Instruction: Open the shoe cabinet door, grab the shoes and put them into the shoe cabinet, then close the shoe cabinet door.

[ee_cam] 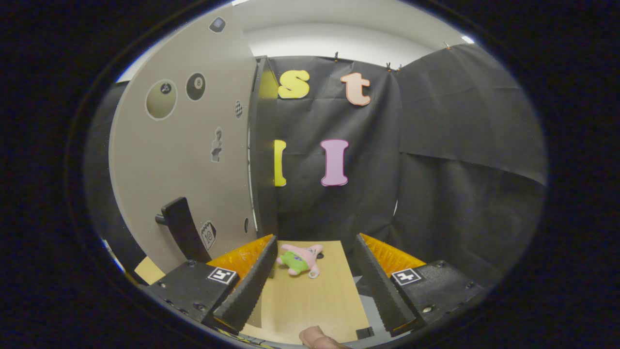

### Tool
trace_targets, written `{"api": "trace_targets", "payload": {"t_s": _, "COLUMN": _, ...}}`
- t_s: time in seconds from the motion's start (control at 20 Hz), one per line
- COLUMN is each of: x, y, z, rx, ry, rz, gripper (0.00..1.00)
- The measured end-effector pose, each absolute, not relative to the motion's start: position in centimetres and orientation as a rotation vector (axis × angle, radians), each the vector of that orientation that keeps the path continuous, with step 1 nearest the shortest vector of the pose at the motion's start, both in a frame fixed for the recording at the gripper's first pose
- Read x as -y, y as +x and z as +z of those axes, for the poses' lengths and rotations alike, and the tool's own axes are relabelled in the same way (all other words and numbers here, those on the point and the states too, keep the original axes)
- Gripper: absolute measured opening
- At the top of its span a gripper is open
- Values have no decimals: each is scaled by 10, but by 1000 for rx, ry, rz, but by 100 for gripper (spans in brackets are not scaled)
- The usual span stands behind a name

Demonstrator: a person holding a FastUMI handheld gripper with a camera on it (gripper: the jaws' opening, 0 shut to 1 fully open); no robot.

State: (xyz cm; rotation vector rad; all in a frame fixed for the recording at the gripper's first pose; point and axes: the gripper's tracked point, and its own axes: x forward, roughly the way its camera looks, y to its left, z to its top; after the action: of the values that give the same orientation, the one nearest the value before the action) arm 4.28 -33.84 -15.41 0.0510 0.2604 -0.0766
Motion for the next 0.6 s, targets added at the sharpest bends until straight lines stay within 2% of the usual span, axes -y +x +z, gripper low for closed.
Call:
{"api": "trace_targets", "payload": {"t_s": 0.2, "x": 307, "y": 43, "z": -153, "rx": -260, "ry": 34, "rz": -15, "gripper": 99}}
{"api": "trace_targets", "payload": {"t_s": 0.6, "x": 282, "y": 39, "z": -157, "rx": -289, "ry": 48, "rz": -38, "gripper": 96}}
